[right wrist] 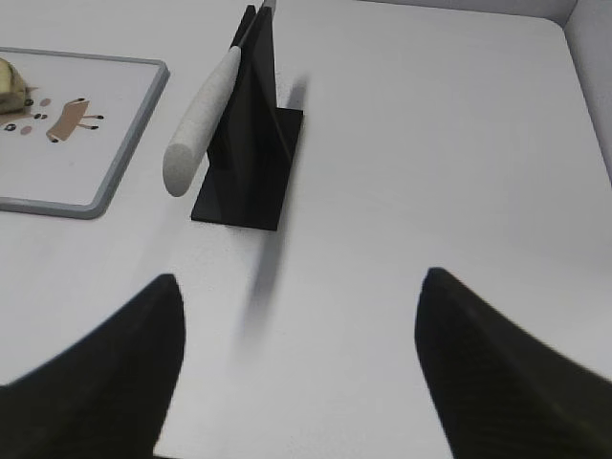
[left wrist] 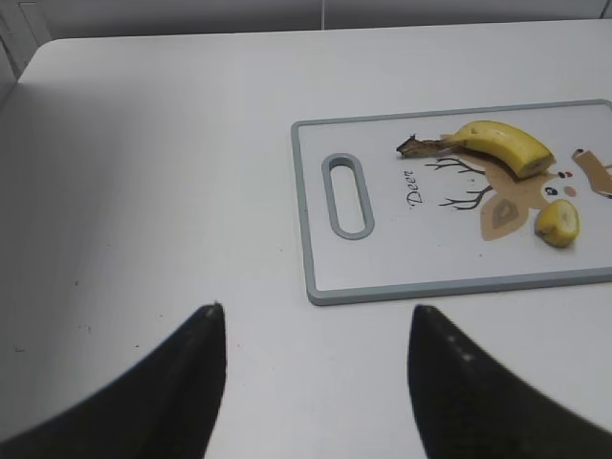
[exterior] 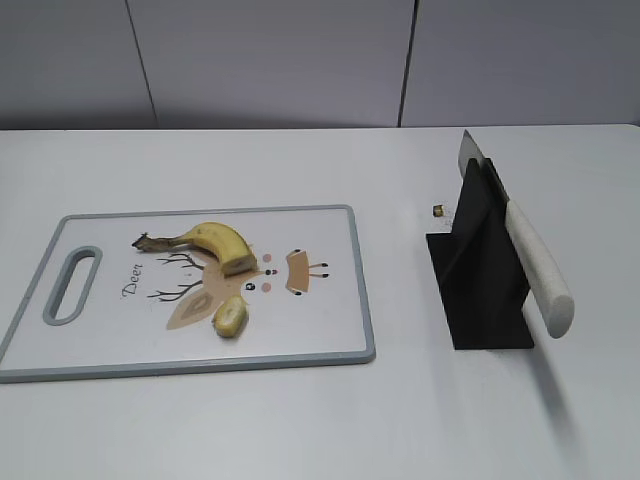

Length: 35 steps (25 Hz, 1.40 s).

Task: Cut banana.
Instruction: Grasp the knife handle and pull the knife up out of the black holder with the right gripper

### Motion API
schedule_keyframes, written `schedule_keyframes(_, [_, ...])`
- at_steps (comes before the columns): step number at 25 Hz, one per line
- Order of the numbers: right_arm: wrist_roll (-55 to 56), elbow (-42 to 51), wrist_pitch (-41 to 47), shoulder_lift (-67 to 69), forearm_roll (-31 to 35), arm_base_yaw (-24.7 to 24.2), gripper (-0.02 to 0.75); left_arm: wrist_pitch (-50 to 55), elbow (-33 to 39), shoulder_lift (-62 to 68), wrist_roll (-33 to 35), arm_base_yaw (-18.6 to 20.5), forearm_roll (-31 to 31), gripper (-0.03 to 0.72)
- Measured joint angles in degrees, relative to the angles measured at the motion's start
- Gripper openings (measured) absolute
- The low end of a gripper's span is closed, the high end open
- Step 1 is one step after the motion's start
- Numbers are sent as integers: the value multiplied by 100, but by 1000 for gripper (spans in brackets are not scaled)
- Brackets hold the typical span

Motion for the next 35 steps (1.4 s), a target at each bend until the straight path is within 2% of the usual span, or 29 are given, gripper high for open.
schedule_keyframes(22, [0,-44,3,41,-27,0,570,0,0,0,0,0,0,586])
schedule_keyframes(29, [75,-828,223,1343,-38,0,570,0,0,0,0,0,0,586])
schedule_keyframes(35, [396,-1480,773,2488,-40,0,570,0,0,0,0,0,0,586])
